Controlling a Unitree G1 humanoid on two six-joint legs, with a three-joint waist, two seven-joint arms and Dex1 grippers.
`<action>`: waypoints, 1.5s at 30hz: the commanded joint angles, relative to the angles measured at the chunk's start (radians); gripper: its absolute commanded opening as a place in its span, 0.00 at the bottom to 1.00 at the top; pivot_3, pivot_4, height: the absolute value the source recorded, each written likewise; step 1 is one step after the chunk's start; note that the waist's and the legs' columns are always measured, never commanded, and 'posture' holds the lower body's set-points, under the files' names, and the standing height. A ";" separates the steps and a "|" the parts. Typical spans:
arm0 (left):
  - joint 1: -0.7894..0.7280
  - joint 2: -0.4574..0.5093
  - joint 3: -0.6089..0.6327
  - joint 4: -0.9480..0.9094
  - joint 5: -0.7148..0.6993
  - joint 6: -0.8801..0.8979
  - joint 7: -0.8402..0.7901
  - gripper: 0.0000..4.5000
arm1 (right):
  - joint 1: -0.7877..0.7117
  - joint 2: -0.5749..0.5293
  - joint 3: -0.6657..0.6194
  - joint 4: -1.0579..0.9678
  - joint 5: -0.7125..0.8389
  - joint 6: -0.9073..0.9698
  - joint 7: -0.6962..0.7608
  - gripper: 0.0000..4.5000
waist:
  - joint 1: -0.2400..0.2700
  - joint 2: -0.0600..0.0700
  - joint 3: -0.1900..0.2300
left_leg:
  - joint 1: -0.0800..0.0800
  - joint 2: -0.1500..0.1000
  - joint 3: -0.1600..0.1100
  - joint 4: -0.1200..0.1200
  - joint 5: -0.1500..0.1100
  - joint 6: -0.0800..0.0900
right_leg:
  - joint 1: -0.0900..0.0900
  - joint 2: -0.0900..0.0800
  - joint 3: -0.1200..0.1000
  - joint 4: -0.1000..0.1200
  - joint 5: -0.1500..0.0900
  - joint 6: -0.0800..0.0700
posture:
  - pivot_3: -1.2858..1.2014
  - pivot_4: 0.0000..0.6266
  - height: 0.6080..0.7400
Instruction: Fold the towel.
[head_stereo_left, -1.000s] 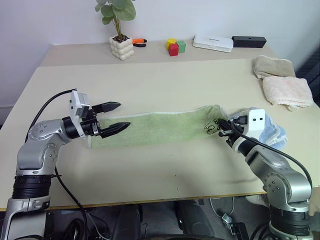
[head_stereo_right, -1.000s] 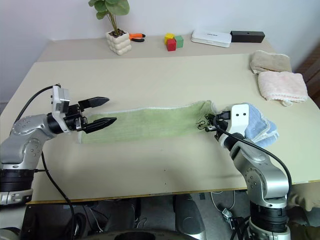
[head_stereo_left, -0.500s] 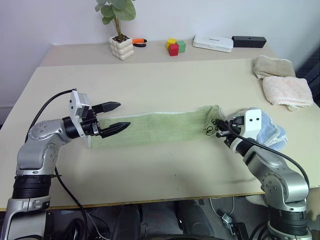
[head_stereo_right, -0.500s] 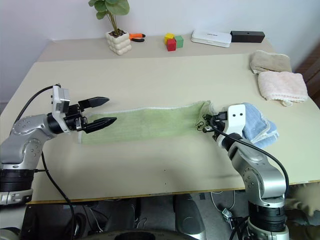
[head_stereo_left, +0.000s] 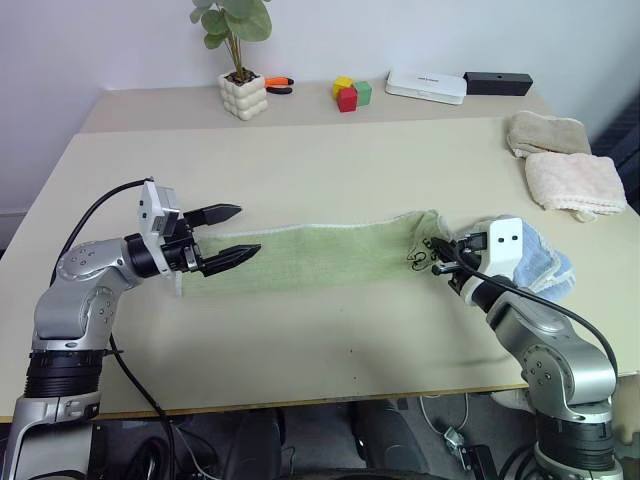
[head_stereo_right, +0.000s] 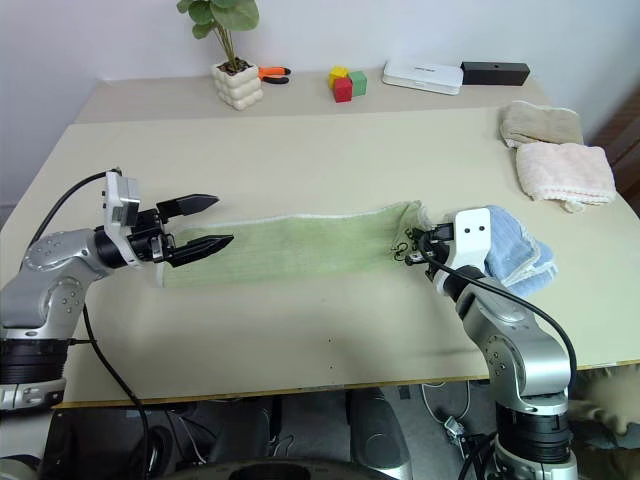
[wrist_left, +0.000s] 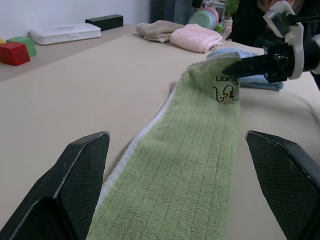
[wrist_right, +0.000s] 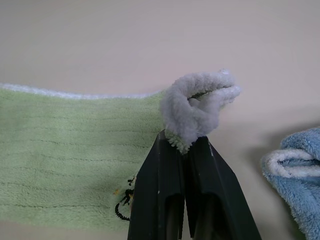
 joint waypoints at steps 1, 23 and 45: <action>-0.002 0.003 -0.002 -0.032 0.000 -0.007 0.001 1.00 | -0.011 0.005 -0.004 -0.034 -0.002 -0.020 0.004 0.02 | 0.000 0.000 0.000 | 0.000 0.000 0.000 0.000 0.000 0.000 | 0.000 0.000 0.000 0.000 0.000 0.000 | 0.52 0.24 1.00; 0.002 0.002 -0.002 -0.035 -0.001 -0.004 0.000 1.00 | -0.041 -0.024 0.037 -0.074 -0.035 -0.011 0.017 0.02 | -0.001 0.000 0.000 | 0.000 0.000 0.000 0.000 0.000 0.000 | 0.000 0.000 0.000 0.000 0.000 0.000 | 0.52 0.24 1.00; 0.150 0.093 0.116 -0.163 -0.078 0.070 0.017 1.00 | -0.340 -0.029 0.477 0.078 -0.202 -0.112 0.276 0.02 | -0.001 -0.001 0.001 | 0.000 0.000 0.000 -0.002 0.000 0.000 | 0.000 0.000 0.000 -0.001 0.000 0.000 | 0.52 0.24 1.00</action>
